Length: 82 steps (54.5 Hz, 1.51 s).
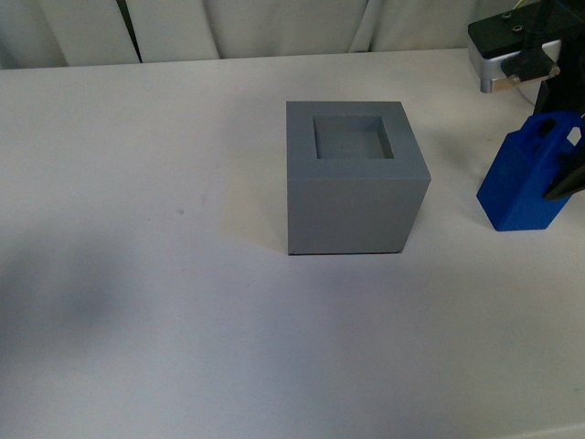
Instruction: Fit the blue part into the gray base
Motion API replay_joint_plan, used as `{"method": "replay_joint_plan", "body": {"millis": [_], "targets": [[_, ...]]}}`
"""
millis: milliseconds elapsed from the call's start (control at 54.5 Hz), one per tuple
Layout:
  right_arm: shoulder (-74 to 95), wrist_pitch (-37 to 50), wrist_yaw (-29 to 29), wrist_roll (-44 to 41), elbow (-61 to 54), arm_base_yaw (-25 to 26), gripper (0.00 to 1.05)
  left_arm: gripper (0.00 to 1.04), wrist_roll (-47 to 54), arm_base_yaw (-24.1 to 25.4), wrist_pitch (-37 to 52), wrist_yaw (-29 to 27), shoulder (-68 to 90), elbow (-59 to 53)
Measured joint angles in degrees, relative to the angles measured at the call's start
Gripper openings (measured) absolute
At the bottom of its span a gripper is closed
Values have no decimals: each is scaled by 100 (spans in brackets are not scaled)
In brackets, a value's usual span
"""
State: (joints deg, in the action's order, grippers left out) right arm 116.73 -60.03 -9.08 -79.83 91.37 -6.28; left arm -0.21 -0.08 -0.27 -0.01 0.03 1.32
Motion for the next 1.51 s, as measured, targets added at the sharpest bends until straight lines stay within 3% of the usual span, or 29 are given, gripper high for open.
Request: {"method": "replay_joint_plan", "body": {"millis": [92, 294, 698, 1157, 1506], "targets": [[0, -92, -20, -13, 120, 31, 47, 99, 0, 0, 0, 0, 0, 0], [-7, -496, -356, 13, 625, 9, 47, 99, -2, 0, 0, 0, 0, 0], [-59, -1370, -992, 216, 1930, -721, 47, 99, -2, 0, 0, 0, 0, 0], [297, -1598, -929, 389, 2514, -1506, 47, 99, 0, 0, 0, 0, 0, 0], [378, -1609, -758, 431, 2483, -1696, 47, 99, 0, 0, 0, 0, 0, 0]]}}
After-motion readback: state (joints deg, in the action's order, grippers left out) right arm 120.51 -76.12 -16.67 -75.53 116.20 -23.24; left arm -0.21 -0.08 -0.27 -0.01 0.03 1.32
